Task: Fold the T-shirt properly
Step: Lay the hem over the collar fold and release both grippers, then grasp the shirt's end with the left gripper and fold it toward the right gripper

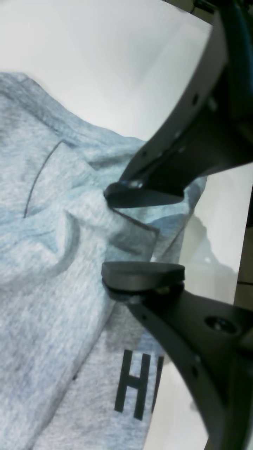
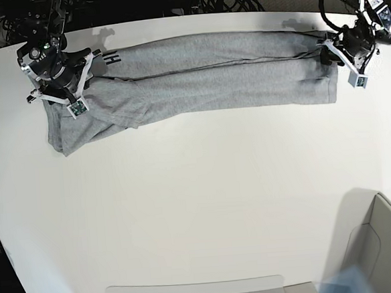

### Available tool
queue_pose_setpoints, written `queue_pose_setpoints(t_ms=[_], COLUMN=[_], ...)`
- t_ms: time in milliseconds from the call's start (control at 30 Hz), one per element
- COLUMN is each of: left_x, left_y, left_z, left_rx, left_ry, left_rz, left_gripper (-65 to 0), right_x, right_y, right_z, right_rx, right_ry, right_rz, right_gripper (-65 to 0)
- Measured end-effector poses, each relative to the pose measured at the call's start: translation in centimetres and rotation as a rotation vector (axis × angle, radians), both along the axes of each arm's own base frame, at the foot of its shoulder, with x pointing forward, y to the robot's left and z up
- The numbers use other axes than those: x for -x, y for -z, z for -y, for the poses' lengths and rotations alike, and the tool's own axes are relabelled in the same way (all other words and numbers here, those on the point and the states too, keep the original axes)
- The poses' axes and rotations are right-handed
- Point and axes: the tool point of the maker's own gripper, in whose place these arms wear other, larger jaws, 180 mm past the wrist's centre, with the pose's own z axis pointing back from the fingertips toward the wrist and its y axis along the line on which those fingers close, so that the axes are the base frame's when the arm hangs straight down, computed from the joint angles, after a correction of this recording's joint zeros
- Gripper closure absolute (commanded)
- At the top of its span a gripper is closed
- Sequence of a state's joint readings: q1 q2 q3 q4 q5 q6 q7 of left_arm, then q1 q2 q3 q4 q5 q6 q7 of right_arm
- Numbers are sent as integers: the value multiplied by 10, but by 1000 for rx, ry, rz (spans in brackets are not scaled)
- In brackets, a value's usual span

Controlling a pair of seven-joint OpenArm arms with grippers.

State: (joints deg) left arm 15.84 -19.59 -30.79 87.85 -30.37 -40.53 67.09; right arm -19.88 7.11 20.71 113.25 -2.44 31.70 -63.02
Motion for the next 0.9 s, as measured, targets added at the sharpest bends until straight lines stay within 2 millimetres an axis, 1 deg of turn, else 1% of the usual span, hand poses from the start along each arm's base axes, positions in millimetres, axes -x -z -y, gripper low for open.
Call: queue_pose_setpoints(t_ms=[67, 167, 233, 333, 433, 600, 667, 733, 900], left_x=[-7, -15, -21, -26, -31, -41, -46, -50, -45], left_y=[5, 22, 23, 24, 17, 4, -1, -5, -17], left_z=[4, 10, 7, 3, -29, -78, -92, -103, -134], left_rx=[58, 108, 101, 142, 135, 51, 33, 23, -110], left_ry=[-5, -10, 15, -20, -111, -171, -185, -200, -192], left_rz=[-12, -57, -73, -47, -5, -4, -12, -17, -96], left_gripper=[0, 0, 0, 0, 0, 0, 0, 0, 0], right_x=[0, 1, 0, -1, 0, -7, -7, -6, -9], right_y=[1, 2, 2, 2, 2, 0, -1, 1, 0], right_z=[-6, -6, -9, -11, -11, -20, -21, -23, -29], right_rx=[-19, -7, -10, -19, -18, -55, -56, -54, -78], right_ry=[-11, -18, -25, -28, -24, -18, -16, -7, -5], right_rz=[0, -7, -5, -2, -5, 18, 20, 13, 24], right_gripper=[-254, -254, -254, -254, -254, -254, -254, -254, -254])
